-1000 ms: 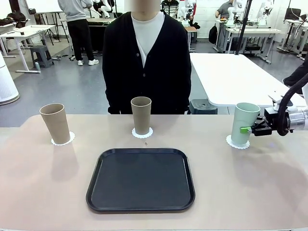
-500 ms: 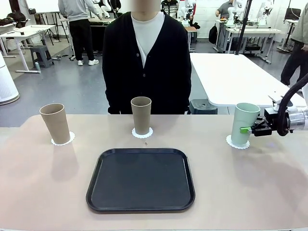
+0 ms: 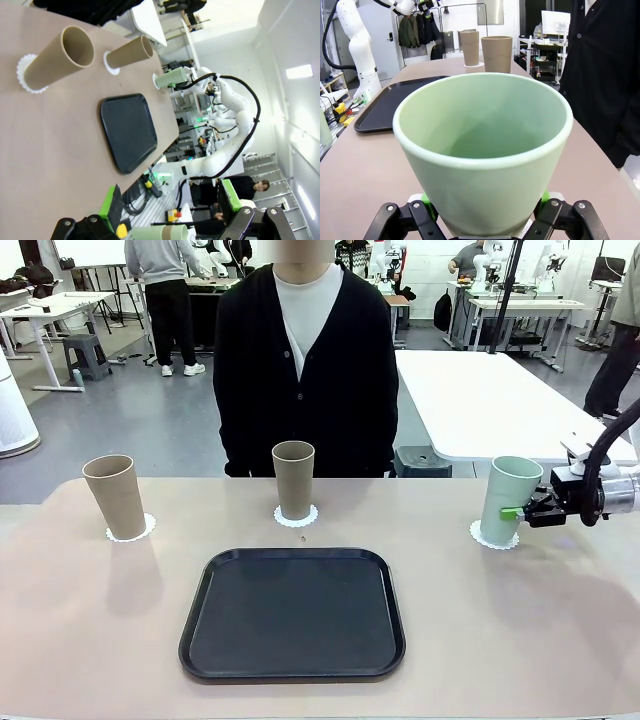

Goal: Place coasters on the table and set cups on them.
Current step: Take one Reusable plastic cup from the Flat Tray and place it on a coaster set by the human.

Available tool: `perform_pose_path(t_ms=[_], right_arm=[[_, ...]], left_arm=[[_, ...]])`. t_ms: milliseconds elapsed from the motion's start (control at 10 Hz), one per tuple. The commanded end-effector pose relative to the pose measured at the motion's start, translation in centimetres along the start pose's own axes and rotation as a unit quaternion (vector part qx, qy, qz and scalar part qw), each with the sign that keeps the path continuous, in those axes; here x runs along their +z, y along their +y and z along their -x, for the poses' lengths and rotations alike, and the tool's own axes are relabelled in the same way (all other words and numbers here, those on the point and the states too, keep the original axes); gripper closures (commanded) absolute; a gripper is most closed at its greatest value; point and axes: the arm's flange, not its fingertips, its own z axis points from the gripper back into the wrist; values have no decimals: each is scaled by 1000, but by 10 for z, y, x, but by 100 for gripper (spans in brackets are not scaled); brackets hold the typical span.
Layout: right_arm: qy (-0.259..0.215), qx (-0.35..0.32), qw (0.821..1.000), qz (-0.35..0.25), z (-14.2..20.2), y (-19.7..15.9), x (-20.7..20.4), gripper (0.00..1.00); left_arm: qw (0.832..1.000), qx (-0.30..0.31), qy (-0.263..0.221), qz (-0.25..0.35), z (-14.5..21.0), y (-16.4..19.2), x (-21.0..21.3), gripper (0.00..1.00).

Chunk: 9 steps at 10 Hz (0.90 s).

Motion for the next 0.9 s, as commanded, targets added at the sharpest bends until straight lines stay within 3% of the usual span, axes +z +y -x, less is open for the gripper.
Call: perform_pose_path(t_ms=[0, 400, 500, 800], right_arm=[[-14, 6, 1000, 0, 5, -8, -3, 15], [-17, 2, 1000, -1, 9, -14, -6, 15], [-17, 0, 1000, -1, 9, -14, -5, 0], [38, -26, 999, -7, 7, -13, -1, 0]], left_arm=[[1000, -1, -1, 7, 1, -2, 2, 0], [1000, -1, -1, 7, 1, -2, 2, 0], [1000, -1, -1, 7, 1, -2, 2, 0], [1000, -1, -1, 7, 1, -2, 2, 0]])
